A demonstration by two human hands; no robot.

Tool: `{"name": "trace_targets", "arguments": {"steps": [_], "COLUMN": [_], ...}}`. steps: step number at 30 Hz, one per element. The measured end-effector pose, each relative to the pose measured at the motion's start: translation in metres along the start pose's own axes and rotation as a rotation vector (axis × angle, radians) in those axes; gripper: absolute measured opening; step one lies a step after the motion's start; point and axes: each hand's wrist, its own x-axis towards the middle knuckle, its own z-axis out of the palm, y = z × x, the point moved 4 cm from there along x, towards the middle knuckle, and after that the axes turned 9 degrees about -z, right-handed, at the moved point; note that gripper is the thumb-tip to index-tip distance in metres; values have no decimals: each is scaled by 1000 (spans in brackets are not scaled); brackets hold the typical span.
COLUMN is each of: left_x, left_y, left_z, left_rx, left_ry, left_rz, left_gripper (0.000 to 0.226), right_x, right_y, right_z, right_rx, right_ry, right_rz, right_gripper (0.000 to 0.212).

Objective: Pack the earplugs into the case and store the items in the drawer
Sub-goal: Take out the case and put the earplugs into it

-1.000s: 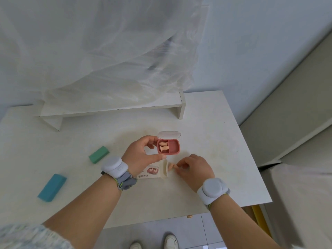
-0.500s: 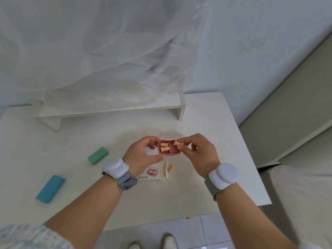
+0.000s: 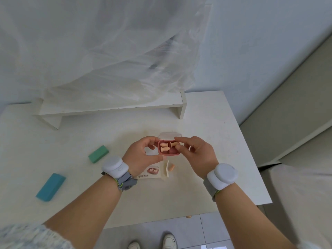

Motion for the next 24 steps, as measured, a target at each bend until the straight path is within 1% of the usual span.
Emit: {"name": "trace_targets", "arguments": {"steps": [2, 4, 5, 6, 8, 10, 15, 18, 19, 20, 21, 23, 24], "left_x": [0, 1, 1, 2, 2, 2, 0, -2, -2, -1, -1, -1, -1], "left_y": [-2, -6, -6, -7, -7, -8, -8, -7, -7, -7, -7, -5, -4], "left_z": [-3, -5, -5, -6, -6, -6, -5, -5, -5, -6, -6, -6, -5], "left_rx": [-16, -29, -28, -26, -25, -28, -36, -35, -37, -39, -43, -44, -40], "left_ry": [12, 25, 29, 31, 32, 33, 27, 27, 26, 25, 23, 21, 19], "left_rz": [-11, -26, -30, -31, -30, -31, -32, -30, -32, -34, -37, -39, -34], "left_gripper": [39, 37, 37, 38, 38, 38, 38, 38, 38, 38, 39, 40, 40], "right_x": [-7, -15, -19, -21, -23, -22, -17, -16, -17, -16, -16, -16, -15], "right_y": [8, 19, 24, 28, 31, 29, 25, 26, 27, 28, 28, 26, 22], "right_z": [-3, 0, 3, 9, 23, 32, 37, 33, 28, 21, 11, -9, -16], "right_rx": [119, 156, 116, 52, -90, -192, -259, -268, -234, -185, -122, 31, 99], "right_ry": [90, 116, 78, 4, -191, -297, -323, -341, -315, -249, -148, 81, 157], "right_rz": [61, 128, 136, 129, 79, 9, -52, -53, -33, -1, 34, 89, 90], "right_gripper": [17, 18, 18, 20, 24, 26, 14, 13, 11, 8, 3, 9, 12]}}
